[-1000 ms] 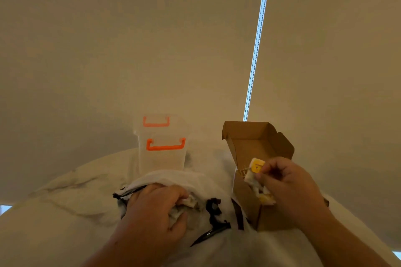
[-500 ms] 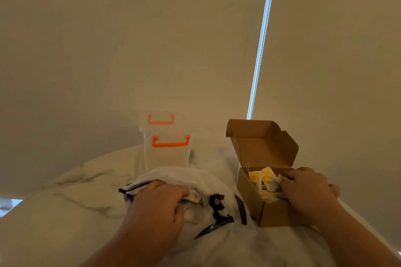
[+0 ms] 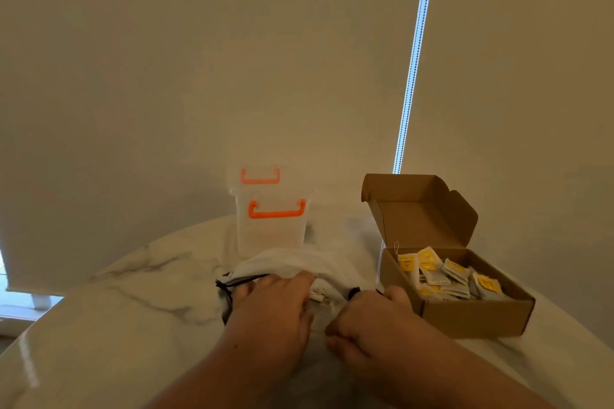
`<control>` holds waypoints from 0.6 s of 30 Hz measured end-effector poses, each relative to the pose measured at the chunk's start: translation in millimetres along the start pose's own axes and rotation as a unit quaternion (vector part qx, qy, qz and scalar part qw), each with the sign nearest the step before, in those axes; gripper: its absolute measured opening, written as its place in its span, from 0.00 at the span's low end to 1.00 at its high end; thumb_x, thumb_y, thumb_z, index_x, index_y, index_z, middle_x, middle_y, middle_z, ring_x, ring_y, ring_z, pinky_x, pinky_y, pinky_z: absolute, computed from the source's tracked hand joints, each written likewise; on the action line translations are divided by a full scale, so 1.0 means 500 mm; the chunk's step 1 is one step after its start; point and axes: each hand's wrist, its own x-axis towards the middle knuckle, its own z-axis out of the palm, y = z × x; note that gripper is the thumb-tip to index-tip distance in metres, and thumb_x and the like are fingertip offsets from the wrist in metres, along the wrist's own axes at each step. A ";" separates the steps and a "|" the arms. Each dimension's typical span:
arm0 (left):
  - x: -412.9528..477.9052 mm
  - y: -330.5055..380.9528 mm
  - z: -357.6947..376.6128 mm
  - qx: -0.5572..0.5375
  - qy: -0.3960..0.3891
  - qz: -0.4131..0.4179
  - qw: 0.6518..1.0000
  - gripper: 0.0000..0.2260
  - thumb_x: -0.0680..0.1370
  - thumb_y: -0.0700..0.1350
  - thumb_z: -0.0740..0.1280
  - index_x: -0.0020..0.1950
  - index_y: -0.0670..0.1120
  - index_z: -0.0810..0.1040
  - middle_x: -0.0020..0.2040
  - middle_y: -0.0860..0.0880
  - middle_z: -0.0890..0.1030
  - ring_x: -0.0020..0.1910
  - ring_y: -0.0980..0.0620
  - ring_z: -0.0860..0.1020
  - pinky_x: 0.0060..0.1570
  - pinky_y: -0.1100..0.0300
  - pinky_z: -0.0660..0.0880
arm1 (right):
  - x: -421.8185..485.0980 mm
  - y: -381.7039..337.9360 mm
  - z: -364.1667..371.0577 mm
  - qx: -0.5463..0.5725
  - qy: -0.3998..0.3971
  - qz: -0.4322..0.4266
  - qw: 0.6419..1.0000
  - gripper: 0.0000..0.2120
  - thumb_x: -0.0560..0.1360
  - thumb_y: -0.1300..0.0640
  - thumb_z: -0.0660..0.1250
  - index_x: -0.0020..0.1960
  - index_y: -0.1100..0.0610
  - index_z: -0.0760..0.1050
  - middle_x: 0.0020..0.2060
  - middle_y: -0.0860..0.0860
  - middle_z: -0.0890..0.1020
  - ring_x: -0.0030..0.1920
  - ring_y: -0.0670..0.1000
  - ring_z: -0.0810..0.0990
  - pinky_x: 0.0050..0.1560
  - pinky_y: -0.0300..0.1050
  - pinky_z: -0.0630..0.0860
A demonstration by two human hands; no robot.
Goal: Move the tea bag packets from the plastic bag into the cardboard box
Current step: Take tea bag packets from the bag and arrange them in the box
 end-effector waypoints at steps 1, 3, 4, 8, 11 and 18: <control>0.001 0.006 0.003 0.003 -0.012 0.000 1.000 0.18 0.79 0.56 0.57 0.69 0.61 0.61 0.62 0.60 0.74 0.66 0.54 0.66 0.63 0.51 0.59 | 0.001 0.003 0.001 -0.002 -0.011 0.006 1.000 0.18 0.80 0.45 0.53 0.50 0.51 0.80 0.46 0.47 0.80 0.53 0.50 0.73 0.62 0.52 0.57; 0.006 0.016 0.011 0.029 -0.046 0.005 0.999 0.18 0.79 0.57 0.57 0.69 0.61 0.62 0.64 0.59 0.73 0.68 0.52 0.64 0.63 0.50 0.57 | -0.001 0.007 0.003 0.004 -0.023 0.012 1.000 0.19 0.80 0.46 0.53 0.49 0.52 0.81 0.48 0.48 0.80 0.54 0.50 0.73 0.64 0.53 0.57; 0.008 0.018 0.016 0.046 -0.067 0.009 0.997 0.18 0.80 0.57 0.57 0.70 0.61 0.61 0.67 0.59 0.71 0.69 0.52 0.63 0.64 0.49 0.56 | -0.002 0.007 0.003 0.013 -0.029 0.013 0.999 0.19 0.80 0.46 0.53 0.50 0.53 0.81 0.49 0.49 0.81 0.55 0.51 0.72 0.64 0.52 0.57; 0.014 0.014 0.028 0.084 -0.135 0.021 0.987 0.22 0.81 0.57 0.55 0.75 0.63 0.58 0.74 0.60 0.63 0.72 0.49 0.58 0.66 0.45 0.53 | -0.006 -0.001 0.003 0.029 -0.036 0.012 0.999 0.19 0.81 0.47 0.54 0.49 0.54 0.81 0.50 0.51 0.80 0.55 0.52 0.73 0.67 0.52 0.56; 0.012 0.009 0.034 0.110 -0.136 0.026 0.984 0.20 0.80 0.57 0.55 0.73 0.63 0.62 0.72 0.56 0.65 0.71 0.47 0.60 0.63 0.45 0.54 | -0.008 -0.003 0.004 0.044 -0.025 0.009 0.999 0.18 0.80 0.47 0.55 0.45 0.55 0.79 0.46 0.51 0.80 0.51 0.51 0.74 0.66 0.52 0.57; 0.018 0.008 0.022 0.081 -0.101 -0.007 0.992 0.15 0.81 0.56 0.55 0.65 0.58 0.74 0.66 0.56 0.74 0.69 0.49 0.66 0.64 0.48 0.56 | -0.003 0.012 0.016 0.079 -0.009 0.016 0.997 0.19 0.79 0.45 0.56 0.44 0.56 0.79 0.43 0.50 0.80 0.49 0.51 0.75 0.63 0.49 0.59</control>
